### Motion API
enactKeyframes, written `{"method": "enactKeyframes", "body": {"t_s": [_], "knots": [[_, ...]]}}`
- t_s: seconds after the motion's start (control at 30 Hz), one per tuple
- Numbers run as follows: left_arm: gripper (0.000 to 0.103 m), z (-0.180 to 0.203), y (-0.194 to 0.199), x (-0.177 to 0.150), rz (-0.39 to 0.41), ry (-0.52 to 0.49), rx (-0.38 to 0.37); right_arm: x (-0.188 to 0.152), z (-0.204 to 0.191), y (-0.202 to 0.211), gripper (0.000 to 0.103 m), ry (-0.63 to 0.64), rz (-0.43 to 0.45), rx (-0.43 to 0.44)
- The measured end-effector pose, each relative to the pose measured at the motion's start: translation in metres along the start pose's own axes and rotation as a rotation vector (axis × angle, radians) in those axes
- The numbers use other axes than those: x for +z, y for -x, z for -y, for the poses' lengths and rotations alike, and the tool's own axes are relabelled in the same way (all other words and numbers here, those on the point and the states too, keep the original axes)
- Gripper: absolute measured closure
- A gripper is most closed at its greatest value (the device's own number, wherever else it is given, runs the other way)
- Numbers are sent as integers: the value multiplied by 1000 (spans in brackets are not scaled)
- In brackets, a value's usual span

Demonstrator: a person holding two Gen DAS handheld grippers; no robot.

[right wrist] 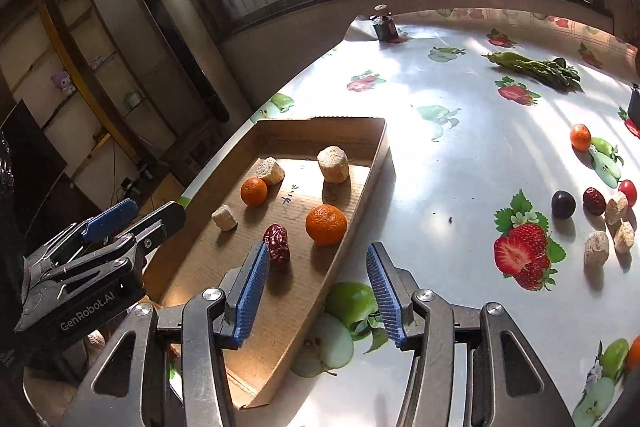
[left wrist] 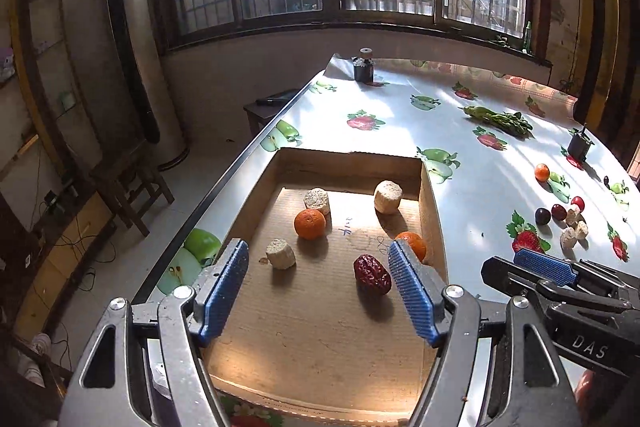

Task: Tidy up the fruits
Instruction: 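Open both grippers to drop the items and withdraw toward the table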

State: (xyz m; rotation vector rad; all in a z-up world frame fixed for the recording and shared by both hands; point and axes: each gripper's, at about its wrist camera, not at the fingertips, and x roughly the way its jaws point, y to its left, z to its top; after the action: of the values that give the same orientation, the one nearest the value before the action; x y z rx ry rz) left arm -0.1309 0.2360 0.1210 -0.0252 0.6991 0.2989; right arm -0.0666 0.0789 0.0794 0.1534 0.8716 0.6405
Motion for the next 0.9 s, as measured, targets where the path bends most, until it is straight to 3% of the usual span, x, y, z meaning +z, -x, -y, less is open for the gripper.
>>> {"method": "enactKeyframes", "body": {"t_s": [0.2, 0.37, 0.5, 0.73, 0.9], "knots": [[31, 21, 24, -5, 42, -24, 30, -16, 42, 39, 33, -199, 109, 21], [31, 32, 40, -7, 62, -25, 35, -25, 69, 54, 33, -344, 88, 141], [31, 41, 49, -7, 74, -11, 13, -31, 74, 71, 32, -341, 105, 135], [31, 66, 56, -10, 81, -60, -16, -29, 82, 108, 31, -261, 169, 17], [31, 70, 70, -1, 116, -29, -58, -18, 98, 145, 30, -212, 186, -28]]}}
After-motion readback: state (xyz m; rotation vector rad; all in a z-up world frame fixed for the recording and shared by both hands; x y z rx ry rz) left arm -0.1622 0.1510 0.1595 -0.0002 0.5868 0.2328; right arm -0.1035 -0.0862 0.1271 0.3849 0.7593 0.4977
